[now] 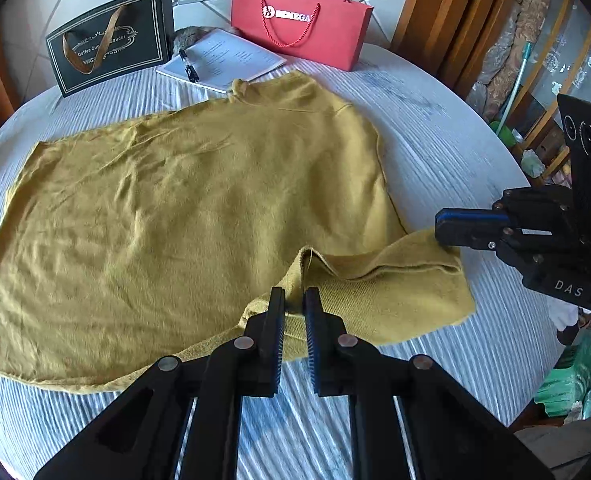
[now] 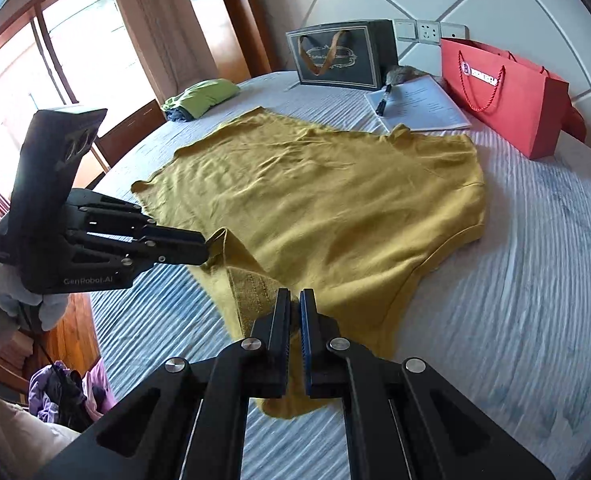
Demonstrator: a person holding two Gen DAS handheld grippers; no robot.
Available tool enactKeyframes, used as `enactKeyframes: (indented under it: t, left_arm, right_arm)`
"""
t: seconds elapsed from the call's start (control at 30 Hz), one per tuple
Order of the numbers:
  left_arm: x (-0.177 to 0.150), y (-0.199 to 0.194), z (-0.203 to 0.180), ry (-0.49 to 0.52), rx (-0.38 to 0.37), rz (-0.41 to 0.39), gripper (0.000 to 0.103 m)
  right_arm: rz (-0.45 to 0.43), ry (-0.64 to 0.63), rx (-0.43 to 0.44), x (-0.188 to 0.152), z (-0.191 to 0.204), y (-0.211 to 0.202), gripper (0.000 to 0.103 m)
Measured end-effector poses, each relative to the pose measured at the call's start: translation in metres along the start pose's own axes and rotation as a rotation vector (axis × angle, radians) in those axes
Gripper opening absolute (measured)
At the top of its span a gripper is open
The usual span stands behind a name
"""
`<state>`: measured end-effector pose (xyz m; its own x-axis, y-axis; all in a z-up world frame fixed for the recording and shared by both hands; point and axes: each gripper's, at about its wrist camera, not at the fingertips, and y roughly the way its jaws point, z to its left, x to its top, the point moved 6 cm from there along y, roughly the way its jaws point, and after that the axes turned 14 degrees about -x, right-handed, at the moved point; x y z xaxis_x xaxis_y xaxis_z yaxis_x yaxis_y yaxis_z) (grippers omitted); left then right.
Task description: Fold clothes
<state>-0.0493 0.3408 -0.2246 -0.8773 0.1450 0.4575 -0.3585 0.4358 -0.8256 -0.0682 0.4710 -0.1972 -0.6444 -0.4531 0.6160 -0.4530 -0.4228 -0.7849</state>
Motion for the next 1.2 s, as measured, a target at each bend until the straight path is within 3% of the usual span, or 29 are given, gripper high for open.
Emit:
enactKeyframes:
  t: [0.1,0.13,0.23,0.43,0.63,0.87,1.0,1.2]
  left_arm:
    - [0.011,0.018,0.023,-0.08,0.007,0.034,0.014]
    - [0.011,0.016,0.029,-0.108,-0.002,0.038,0.021]
    - [0.006,-0.008,0.04,-0.128,0.004,-0.006,0.04]
    - [-0.036,-0.079,0.1,-0.23,0.112,-0.036,0.041]
    - [-0.09,-0.134,0.187,-0.323,0.245,-0.005,0.041]
    - [-0.121,-0.172,0.259,-0.187,0.238,0.011,0.041]
    - [-0.139,-0.185,0.299,-0.088,0.202,0.035,0.047]
    - [-0.139,-0.176,0.335,0.018,0.175,0.079,0.049]
  right_arm:
    - [0.089,0.088,-0.049,0.012,-0.032,0.037,0.013]
    - [0.102,0.107,-0.048,0.011,-0.036,0.039,0.024]
    - [0.119,0.149,-0.017,0.003,-0.039,0.028,0.026]
    - [0.153,0.234,0.044,-0.014,-0.044,0.006,0.027]
    - [0.127,0.224,0.01,-0.016,-0.008,-0.005,0.029]
    - [0.065,0.091,-0.033,0.024,0.091,0.019,0.029]
    - [0.077,0.114,-0.102,0.042,0.134,0.044,0.029]
    - [0.129,0.216,-0.21,0.042,0.153,0.057,0.029]
